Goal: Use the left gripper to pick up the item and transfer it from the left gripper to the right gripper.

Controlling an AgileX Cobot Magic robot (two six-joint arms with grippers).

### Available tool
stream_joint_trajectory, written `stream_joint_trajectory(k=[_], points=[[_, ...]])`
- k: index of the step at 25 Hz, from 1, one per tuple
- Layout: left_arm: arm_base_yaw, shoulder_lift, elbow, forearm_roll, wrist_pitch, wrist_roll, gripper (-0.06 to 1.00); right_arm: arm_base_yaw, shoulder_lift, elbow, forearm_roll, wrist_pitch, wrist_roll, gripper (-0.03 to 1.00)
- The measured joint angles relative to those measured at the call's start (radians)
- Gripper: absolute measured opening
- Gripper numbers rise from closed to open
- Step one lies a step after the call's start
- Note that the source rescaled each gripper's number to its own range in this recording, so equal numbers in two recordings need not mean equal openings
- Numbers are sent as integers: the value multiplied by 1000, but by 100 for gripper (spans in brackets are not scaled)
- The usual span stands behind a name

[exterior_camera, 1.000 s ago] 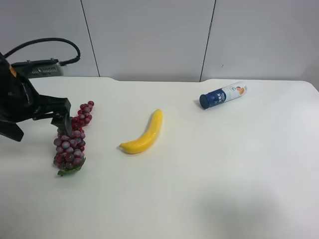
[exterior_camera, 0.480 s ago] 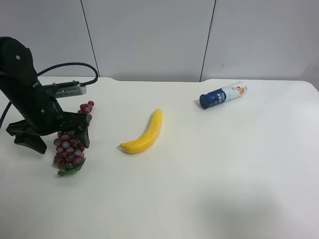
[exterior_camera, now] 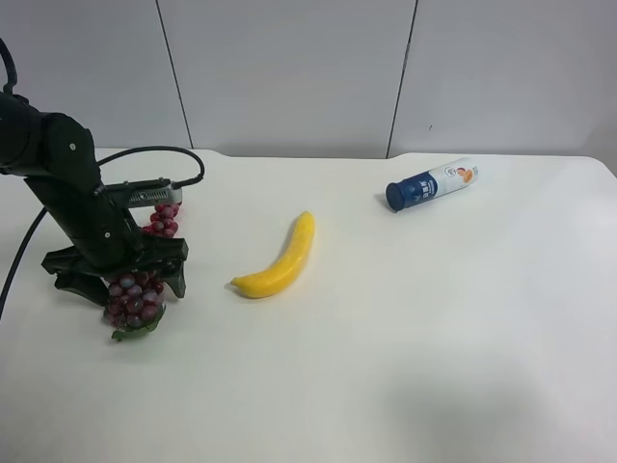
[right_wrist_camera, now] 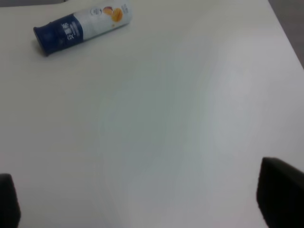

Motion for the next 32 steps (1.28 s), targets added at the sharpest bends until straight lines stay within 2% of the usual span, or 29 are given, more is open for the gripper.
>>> stream_joint_trajectory(k=[3, 7, 12, 13, 21, 32], points=[[0, 20, 0, 3, 1, 1, 84, 0, 0, 0, 0, 0, 0, 100], [0, 28, 0, 7, 0, 1, 54, 0, 0, 0, 0, 0, 0, 100], [0, 28, -1, 3, -2, 1, 7, 0, 0, 0, 0, 0, 0, 100], [0, 28, -2, 2, -2, 2, 4, 0, 0, 0, 0, 0, 0, 100], [0, 25, -2, 1, 11, 4, 4, 0, 0, 0, 0, 0, 0, 100], [0, -182, -3, 13, 169, 17, 3, 0, 0, 0, 0, 0, 0, 100]])
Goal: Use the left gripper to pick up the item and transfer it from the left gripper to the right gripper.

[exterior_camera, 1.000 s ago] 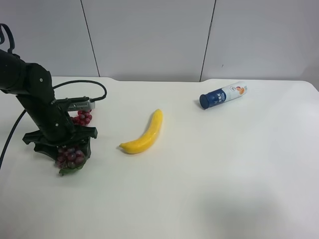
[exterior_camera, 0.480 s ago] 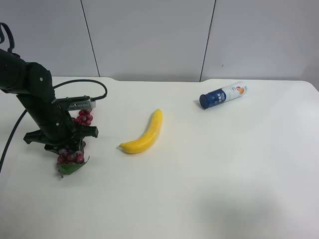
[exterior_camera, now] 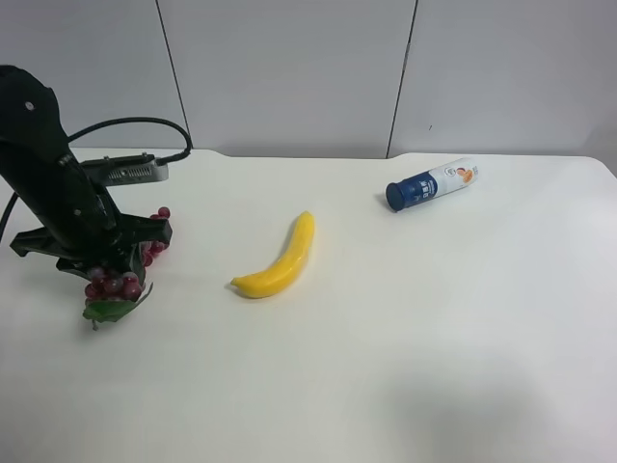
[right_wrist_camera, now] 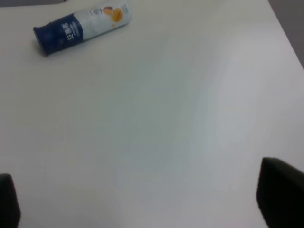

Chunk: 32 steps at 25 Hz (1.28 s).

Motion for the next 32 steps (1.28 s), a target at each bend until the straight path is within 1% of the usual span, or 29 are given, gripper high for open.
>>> stream_joint_trajectory(k=[11, 14, 17, 21, 24, 30, 32], points=[[0, -274, 0, -1, 199, 57, 2, 0, 0, 0, 0, 0, 0, 100], [0, -347, 0, -14, 227, 69, 2, 0, 0, 0, 0, 0, 0, 100], [0, -399, -23, -37, 276, 114, 2, 0, 0, 0, 0, 0, 0, 100], [0, -418, -103, -102, 368, 209, 2, 0, 0, 0, 0, 0, 0, 100], [0, -419, -149, -167, 406, 289, 1, 0, 0, 0, 0, 0, 0, 100], [-2, -419, -182, -315, 409, 476, 1, 0, 0, 0, 0, 0, 0, 100], [-23, -419, -182, -337, 407, 533, 1, 0, 0, 0, 0, 0, 0, 100]])
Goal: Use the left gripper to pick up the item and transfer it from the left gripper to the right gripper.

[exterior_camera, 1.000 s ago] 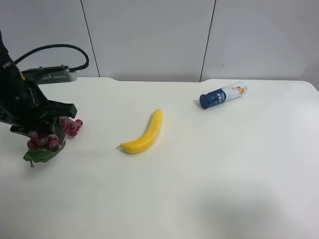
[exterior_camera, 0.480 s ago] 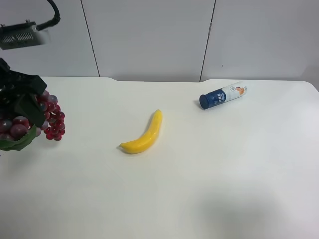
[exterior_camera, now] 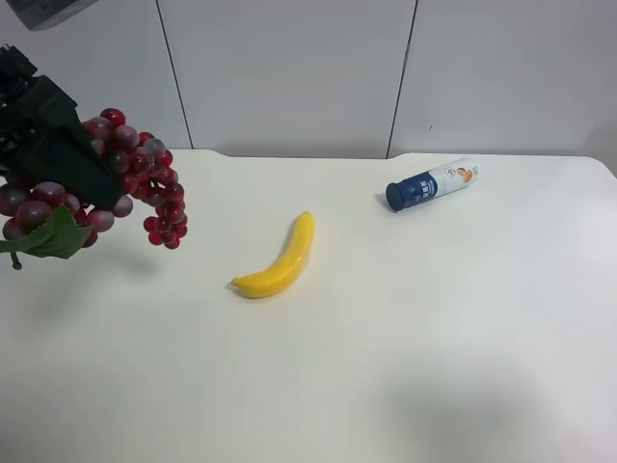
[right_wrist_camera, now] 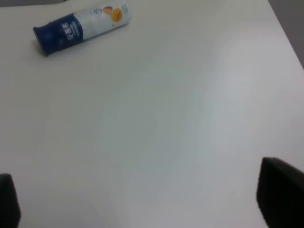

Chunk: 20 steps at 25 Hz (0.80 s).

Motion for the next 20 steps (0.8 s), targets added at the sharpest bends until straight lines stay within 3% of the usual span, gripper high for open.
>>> stream_joint_trajectory(k=[12, 20], points=[[-310, 0, 0, 30, -183, 129, 1, 0, 0, 0, 0, 0, 0, 100], [-406, 0, 0, 29, -292, 248, 1, 0, 0, 0, 0, 0, 0, 100]])
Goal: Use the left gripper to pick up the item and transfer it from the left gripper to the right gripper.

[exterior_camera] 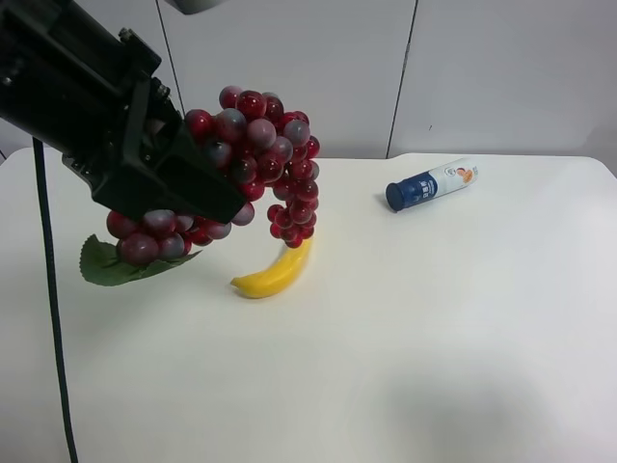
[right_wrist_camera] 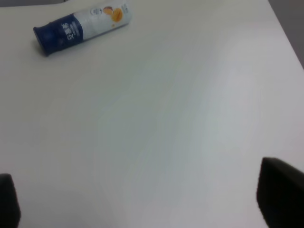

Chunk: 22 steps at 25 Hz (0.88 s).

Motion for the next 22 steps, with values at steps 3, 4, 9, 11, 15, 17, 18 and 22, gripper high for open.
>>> stream_joint_trajectory(k=[3, 4, 9, 11, 15, 17, 18, 22], points=[[-1, 0, 0, 0, 0, 51, 1, 0, 0, 0, 0, 0, 0, 100], [-1, 0, 0, 0, 0, 73, 1, 0, 0, 0, 0, 0, 0, 100], [-1, 0, 0, 1, -1, 204, 1, 0, 0, 0, 0, 0, 0, 100], [-1, 0, 0, 1, -1, 269, 1, 0, 0, 0, 0, 0, 0, 100], [-1, 0, 0, 1, -1, 416, 1, 0, 0, 0, 0, 0, 0, 100], [-1, 0, 0, 1, -1, 488, 1, 0, 0, 0, 0, 0, 0, 100], [-1, 0, 0, 3, -1, 519, 1, 0, 0, 0, 0, 0, 0, 100], [-1, 0, 0, 19, -7, 642, 1, 0, 0, 0, 0, 0, 0, 100]])
